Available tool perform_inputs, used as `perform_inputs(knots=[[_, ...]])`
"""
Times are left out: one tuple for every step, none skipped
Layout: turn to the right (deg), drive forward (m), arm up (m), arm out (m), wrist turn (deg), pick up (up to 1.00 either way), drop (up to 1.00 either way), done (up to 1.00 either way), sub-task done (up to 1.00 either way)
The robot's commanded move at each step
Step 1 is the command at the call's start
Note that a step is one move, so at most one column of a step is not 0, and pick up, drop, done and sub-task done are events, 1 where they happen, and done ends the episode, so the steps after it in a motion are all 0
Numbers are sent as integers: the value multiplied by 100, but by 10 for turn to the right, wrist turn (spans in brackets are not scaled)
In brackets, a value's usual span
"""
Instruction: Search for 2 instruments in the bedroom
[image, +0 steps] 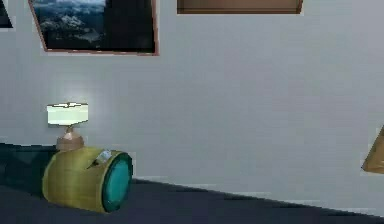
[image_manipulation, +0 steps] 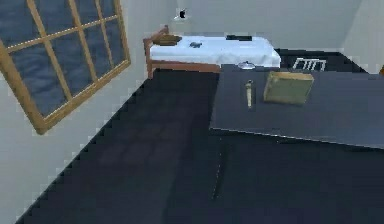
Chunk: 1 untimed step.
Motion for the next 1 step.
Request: perform_inputs(knots=[[0,50,0,0,0,0,0,0,0]])
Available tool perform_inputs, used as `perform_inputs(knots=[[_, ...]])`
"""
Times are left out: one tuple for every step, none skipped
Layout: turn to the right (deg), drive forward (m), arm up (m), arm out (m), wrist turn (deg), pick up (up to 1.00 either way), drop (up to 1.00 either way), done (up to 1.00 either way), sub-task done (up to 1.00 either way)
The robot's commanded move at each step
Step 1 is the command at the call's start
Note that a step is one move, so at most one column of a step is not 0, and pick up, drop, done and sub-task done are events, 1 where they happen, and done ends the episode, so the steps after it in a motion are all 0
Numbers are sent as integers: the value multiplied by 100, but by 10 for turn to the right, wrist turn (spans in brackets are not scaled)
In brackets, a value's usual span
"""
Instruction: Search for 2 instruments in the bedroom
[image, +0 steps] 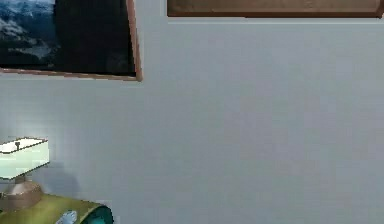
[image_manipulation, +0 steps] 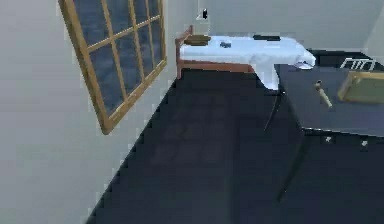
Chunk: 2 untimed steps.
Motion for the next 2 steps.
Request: perform_inputs(knots=[[-450,0,0,0,0,0,0,0,0],[-120,0,0,0,0,0,0,0,0]])
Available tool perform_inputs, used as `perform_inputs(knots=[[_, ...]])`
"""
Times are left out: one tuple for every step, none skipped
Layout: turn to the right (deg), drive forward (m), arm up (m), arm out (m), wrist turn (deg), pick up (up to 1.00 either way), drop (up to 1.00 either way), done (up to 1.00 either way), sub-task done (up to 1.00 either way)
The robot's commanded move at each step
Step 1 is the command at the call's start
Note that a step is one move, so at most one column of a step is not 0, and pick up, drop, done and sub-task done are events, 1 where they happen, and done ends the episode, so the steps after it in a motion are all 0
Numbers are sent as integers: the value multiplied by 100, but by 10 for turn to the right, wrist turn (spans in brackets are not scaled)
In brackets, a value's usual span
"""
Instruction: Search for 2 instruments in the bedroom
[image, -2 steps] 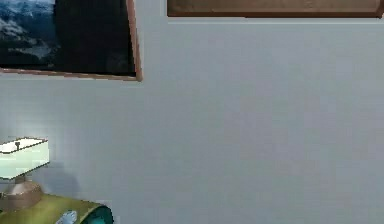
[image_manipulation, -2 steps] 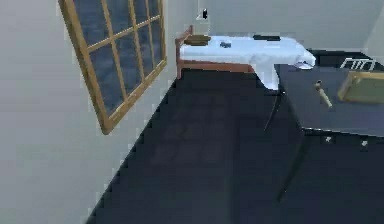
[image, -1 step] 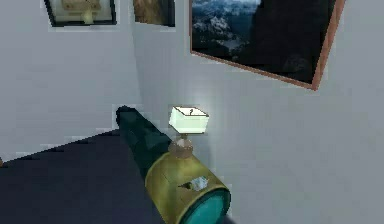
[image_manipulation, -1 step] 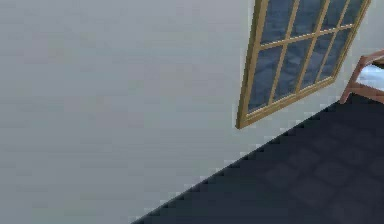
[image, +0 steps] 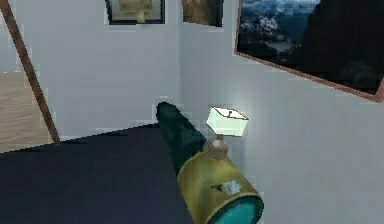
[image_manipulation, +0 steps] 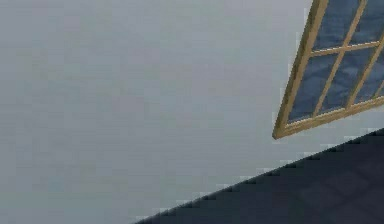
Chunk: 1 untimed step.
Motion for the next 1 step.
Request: perform_inputs(knots=[[0,0,0,0,0,0,0,100,0]])
